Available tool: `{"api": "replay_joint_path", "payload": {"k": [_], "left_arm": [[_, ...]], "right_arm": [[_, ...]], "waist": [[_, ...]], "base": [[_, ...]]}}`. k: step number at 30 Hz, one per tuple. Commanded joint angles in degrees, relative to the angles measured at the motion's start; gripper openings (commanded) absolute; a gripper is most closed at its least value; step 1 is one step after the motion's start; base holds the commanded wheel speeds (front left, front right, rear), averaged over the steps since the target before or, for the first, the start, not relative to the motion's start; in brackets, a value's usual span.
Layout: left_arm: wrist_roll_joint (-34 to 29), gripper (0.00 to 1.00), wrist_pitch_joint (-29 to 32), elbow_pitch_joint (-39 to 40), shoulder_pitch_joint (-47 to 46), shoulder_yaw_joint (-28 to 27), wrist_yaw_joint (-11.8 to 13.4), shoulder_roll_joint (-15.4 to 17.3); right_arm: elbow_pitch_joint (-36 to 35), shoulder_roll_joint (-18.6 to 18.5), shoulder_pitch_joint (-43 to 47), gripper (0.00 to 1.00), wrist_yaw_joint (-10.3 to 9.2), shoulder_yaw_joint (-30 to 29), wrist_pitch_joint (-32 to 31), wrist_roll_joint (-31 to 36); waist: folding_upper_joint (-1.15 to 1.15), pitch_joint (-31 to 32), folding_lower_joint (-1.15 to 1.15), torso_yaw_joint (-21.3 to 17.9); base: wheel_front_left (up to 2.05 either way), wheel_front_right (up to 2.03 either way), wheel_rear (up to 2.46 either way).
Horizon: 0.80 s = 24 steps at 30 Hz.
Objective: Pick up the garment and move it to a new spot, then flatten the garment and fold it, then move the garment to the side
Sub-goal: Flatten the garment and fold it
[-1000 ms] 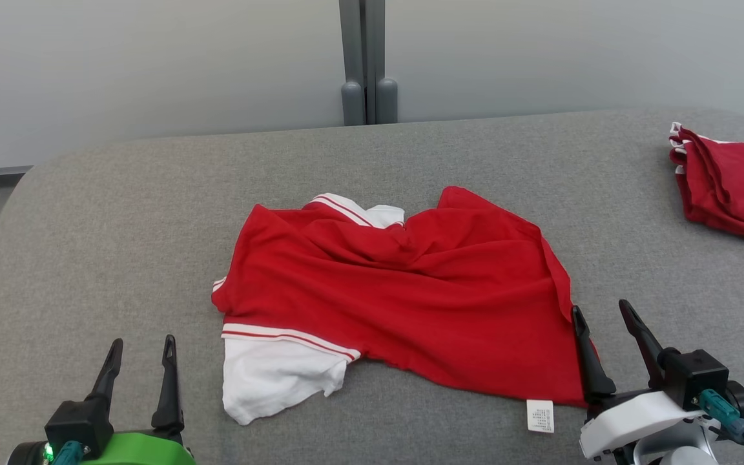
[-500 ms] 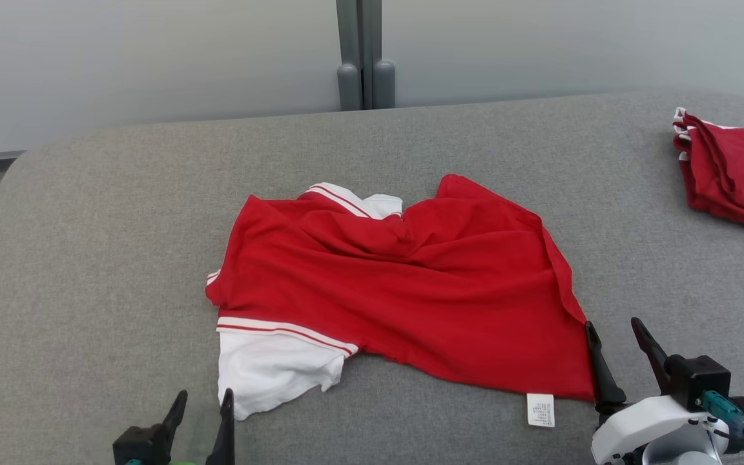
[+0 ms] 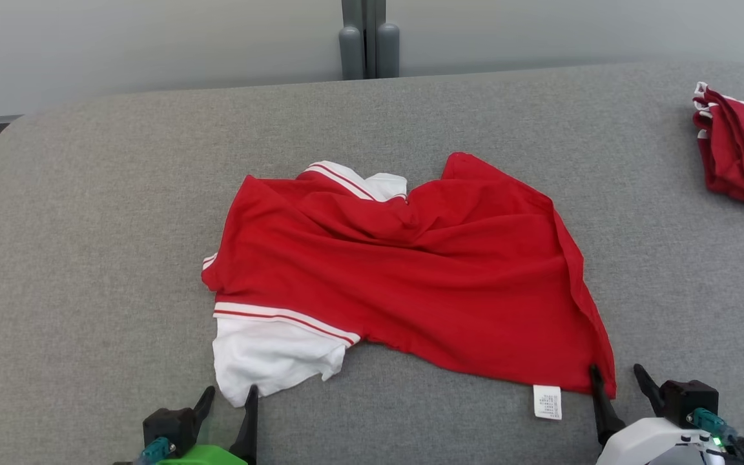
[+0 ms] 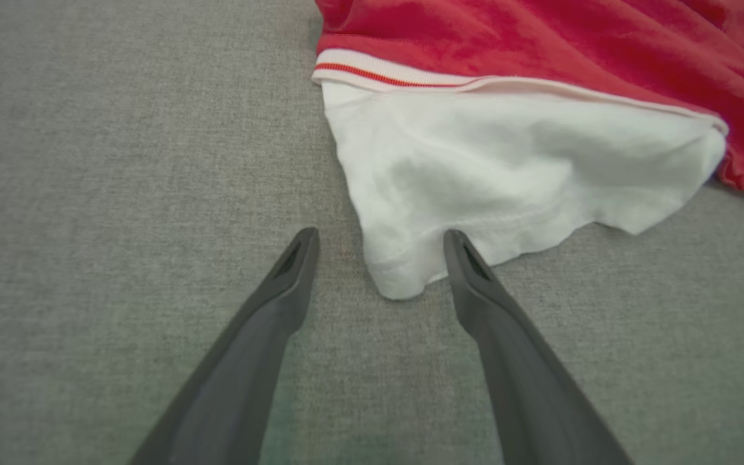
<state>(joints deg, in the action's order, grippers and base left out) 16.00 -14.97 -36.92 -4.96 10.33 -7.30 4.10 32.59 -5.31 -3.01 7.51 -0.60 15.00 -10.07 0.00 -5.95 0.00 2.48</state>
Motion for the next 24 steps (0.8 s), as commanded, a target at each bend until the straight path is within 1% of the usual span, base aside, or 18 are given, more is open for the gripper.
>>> {"api": "replay_joint_path", "payload": {"k": [1, 8, 9, 10, 11, 12, 16, 18, 22, 24], "left_arm": [[0.18, 1.0, -0.27, -0.21, -1.28, 0.07, -0.2, -0.22], [1.73, 1.0, -0.22, -0.85, -3.24, 2.42, -0.24, -0.59], [2.06, 0.87, -0.22, -0.96, -3.33, 2.85, -0.24, -0.54], [2.29, 0.36, -0.22, -1.2, -3.36, 3.16, -0.24, -0.52], [2.53, 0.0, -0.22, -1.26, -3.48, 3.46, -0.23, -0.51], [2.94, 0.0, -0.21, -1.49, -3.44, 3.79, -0.24, -0.53], [4.13, 0.0, -0.12, -2.32, -3.2, 4.26, -0.21, 0.21], [5.11, 0.0, -0.13, -0.95, -2.94, 3.55, -0.2, 0.18], [6.9, 0.0, -0.16, 5.28, -1.51, 2.38, -0.2, 0.48], [7.0, 0.0, -0.16, 9.36, -1.45, 1.64, -0.2, 1.48]], "right_arm": [[0.73, 0.09, -0.75, 1.0, -0.04, 0.11, 0.21, -0.7], [3.07, 1.05, -0.53, 1.0, -0.02, 2.12, 0.04, -3.03], [3.6, 1.15, -0.62, 0.64, -0.02, 2.86, 0.03, -3.6], [3.98, 1.29, -0.71, 0.35, -0.01, 3.45, 0.02, -4.12], [4.25, 1.41, -0.88, 0.08, 0.0, 3.92, -0.02, -4.84], [4.45, 1.46, -0.99, 0.0, 0.0, 4.23, -0.03, -5.36], [4.68, 1.05, -1.36, 0.0, -0.02, 5.1, -0.02, -6.66], [4.16, 0.83, -1.48, 0.0, -0.02, 5.69, -0.01, -7.21], [0.01, 0.47, -1.4, 0.0, -0.02, 6.26, 0.13, -8.71], [-2.41, 0.2, -1.59, 0.0, -0.03, 6.54, 0.14, -9.27]], "waist": [[0.0, -0.5, 0.0, 0.11], [0.0, -1.43, 0.0, 0.02], [0.0, -1.43, 0.0, -0.07], [0.0, -1.43, 0.0, -0.13], [0.0, -1.4, 0.0, -0.18], [0.0, -1.37, 0.0, -0.21], [0.0, -1.24, 0.0, -0.33], [0.0, -1.05, 0.0, -0.37], [0.0, -0.75, 0.0, -0.61], [0.0, -0.69, 0.0, -0.75]], "base": [[0.0, 0.0, 0.0], [0.0, 0.0, 0.0], [0.0, 0.0, 0.0], [0.0, 0.0, 0.0], [0.0, 0.0, 0.0], [0.0, 0.0, 0.0], [0.0, 0.0, 0.0], [0.0, 0.0, 0.0], [0.0, 0.0, 0.0], [0.0, 0.0, 0.0]]}}
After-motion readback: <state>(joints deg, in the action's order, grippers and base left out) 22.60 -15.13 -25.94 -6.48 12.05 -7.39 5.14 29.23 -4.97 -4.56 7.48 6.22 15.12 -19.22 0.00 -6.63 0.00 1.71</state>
